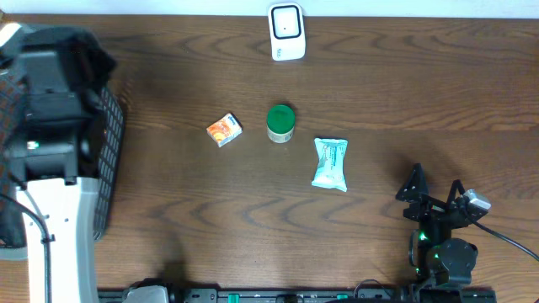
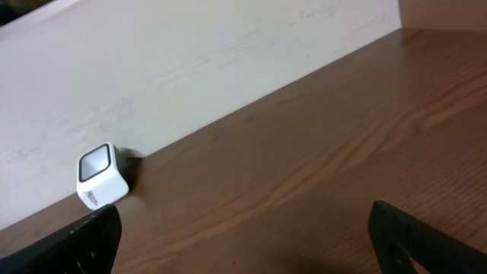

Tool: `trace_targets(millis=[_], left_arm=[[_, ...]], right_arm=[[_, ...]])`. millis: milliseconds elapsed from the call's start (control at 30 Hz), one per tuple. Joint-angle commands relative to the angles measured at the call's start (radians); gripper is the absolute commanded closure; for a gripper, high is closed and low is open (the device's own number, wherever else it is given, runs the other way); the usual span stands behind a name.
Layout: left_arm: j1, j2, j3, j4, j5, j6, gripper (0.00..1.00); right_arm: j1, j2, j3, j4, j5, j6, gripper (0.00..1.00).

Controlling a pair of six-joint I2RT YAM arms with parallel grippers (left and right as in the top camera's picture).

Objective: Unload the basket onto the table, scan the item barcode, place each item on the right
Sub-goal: 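Reach the left gripper into the basket and grasp the red TOP bar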

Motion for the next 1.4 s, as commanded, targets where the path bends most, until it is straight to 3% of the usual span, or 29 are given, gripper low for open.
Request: trace_targets(millis=[0, 267, 467, 700, 1367], left_arm=[[0.143, 0.013, 0.006, 0.037, 0.087, -0.035, 0.02], [0.413, 0.091, 0.006, 0.068, 0.224, -0.056, 0.02], [0.467, 0.232, 0.006, 0.064, 0.246, 0.023, 0.02], [0.464, 0.399, 0.006, 0.108, 0.346, 0.238, 0.02], [0.465, 0.778, 0.006, 0.244, 0.318, 0.077, 0.02]], right_arm=[[0.010, -0.003, -0.001, -0.004, 0.002, 0.007, 0.01], [0.010, -0.003, -0.001, -0.004, 0.002, 0.007, 0.01], [0.010, -0.003, -0.001, -0.004, 0.002, 0.007, 0.01], [0.010, -0.003, -0.001, -0.004, 0.002, 0.007, 0.01], [0.010, -0.003, -0.001, -0.004, 0.002, 0.007, 0.01]])
